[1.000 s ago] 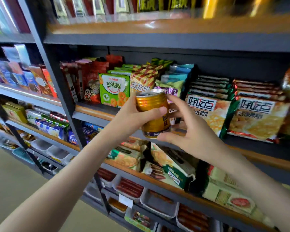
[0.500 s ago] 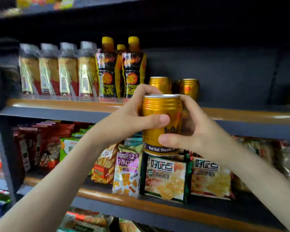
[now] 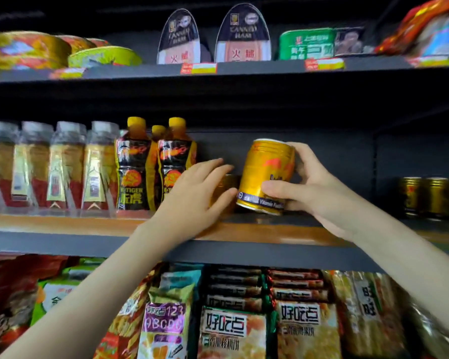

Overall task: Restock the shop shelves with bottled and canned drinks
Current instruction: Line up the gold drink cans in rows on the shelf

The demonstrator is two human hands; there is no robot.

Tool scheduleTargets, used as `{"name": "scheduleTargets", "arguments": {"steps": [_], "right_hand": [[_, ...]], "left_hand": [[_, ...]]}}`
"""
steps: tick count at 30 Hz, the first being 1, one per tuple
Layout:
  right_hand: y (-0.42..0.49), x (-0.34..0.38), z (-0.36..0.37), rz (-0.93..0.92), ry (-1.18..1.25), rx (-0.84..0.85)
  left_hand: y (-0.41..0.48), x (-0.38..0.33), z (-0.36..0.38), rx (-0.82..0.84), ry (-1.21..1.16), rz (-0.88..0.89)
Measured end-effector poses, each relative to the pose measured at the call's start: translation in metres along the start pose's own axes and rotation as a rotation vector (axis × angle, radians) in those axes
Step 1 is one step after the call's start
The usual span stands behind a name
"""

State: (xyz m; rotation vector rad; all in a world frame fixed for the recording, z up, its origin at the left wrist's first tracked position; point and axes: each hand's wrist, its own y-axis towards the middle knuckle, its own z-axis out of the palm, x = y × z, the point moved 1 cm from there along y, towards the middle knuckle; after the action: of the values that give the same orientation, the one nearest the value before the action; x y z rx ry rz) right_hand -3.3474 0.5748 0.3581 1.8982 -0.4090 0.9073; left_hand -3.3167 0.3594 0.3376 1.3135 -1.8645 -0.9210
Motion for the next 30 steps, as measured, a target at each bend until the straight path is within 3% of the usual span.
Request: {"name": "scheduleTargets", "arguments": {"steps": [5, 14, 21, 26, 30], "right_hand": [[0.021, -0.012, -0.011, 0.111, -0.149, -0.057], [0.034, -0.025, -0.010, 0.283, -0.430, 0.080], [0.038, -0.011, -0.011, 0.424, 0.083, -0.138], [0.035, -0.004, -0.001, 0.482, 0.183, -0.116], [0.033, 0.002, 0.008, 0.513, 0.189, -0.083]], "left_hand": [[0.003, 0.003, 0.011, 0.038, 0.064, -0.009], [0.001, 0.005, 0.014, -0.004, 0.056, 0.011], [0.002, 0.005, 0.013, -0.061, -0.012, 0.053], [0.007, -0.012, 0.002, -0.130, -0.311, 0.008], [0.010, -0.019, 0.000, -0.210, -0.380, -0.006]]}}
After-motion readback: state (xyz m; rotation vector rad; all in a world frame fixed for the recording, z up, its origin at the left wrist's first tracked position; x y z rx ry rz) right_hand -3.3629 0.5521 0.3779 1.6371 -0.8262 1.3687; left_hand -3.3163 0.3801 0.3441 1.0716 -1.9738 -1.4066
